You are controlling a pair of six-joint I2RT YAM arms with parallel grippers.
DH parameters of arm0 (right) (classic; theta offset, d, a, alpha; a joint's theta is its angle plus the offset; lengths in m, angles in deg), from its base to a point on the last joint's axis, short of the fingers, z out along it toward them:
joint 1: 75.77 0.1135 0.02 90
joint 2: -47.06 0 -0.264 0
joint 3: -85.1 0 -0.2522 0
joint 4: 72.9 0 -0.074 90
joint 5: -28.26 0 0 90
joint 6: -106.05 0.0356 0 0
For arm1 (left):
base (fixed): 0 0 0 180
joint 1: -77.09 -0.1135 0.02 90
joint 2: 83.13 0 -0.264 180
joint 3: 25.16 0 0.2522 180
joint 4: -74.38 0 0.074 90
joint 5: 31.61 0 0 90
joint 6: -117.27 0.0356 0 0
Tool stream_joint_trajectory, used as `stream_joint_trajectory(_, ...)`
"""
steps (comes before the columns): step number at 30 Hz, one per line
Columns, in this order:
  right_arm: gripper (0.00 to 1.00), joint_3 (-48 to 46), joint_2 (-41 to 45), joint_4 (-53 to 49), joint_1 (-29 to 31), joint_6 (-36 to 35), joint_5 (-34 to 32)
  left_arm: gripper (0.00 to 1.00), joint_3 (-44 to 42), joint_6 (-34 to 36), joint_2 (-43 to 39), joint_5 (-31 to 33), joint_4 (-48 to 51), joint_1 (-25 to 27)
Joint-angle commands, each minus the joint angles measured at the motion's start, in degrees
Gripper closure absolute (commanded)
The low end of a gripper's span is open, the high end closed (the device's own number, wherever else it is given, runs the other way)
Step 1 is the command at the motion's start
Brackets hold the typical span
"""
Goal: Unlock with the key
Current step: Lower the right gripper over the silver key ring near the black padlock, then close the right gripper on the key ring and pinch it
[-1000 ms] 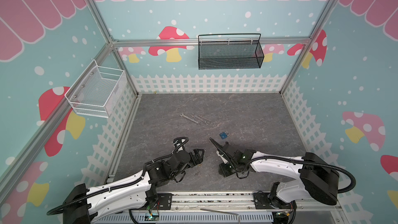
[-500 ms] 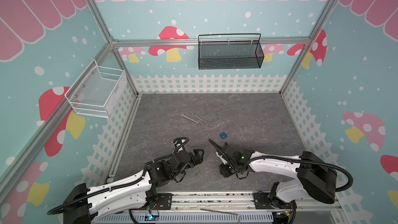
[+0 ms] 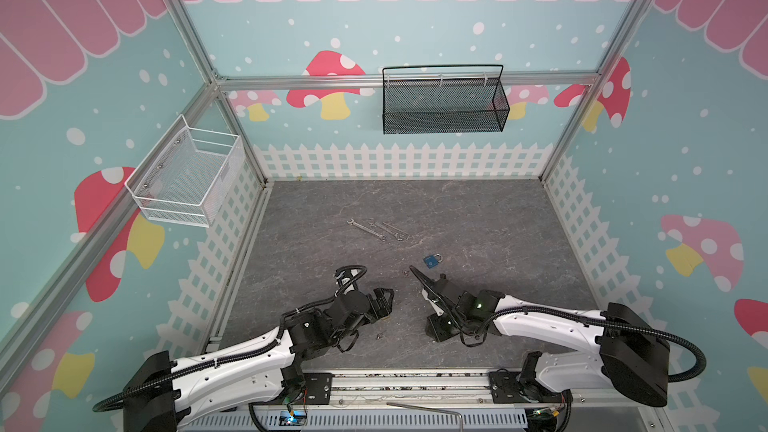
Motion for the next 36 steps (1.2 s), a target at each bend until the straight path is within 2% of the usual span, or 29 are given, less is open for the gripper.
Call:
stream_joint_trajectory(1,0.60,-1.9,0.0,-3.4,0.8,5.1,-0.2,0.00,1.4,0.7,1.1,0.4,0.7,0.4)
stream_joint_trajectory(13,0.53,0.4,-6.0,-5.0,2.2,6.1,-5.2,0.00,2.4,1.3,2.9,-1.0,0.7,0.4)
stream_joint_trajectory(19,0.49,2.2,-6.4,-6.1,3.1,7.1,-7.3,0.00,2.4,1.4,3.4,-0.8,0.4,0.3)
stream_joint_trajectory(26,0.49,2.7,-8.4,-8.1,3.5,8.2,-10.0,0.00,2.9,1.5,4.3,-1.0,0.2,0.3)
stream_joint_trajectory(32,0.50,2.9,-7.0,-14.1,3.5,6.6,-14.3,0.00,4.0,2.2,5.2,-2.2,0.2,0.3)
stream_joint_trajectory(36,0.50,1.8,-4.7,-16.7,3.3,5.2,-14.7,0.00,5.1,2.4,6.7,-3.1,0.2,0.3)
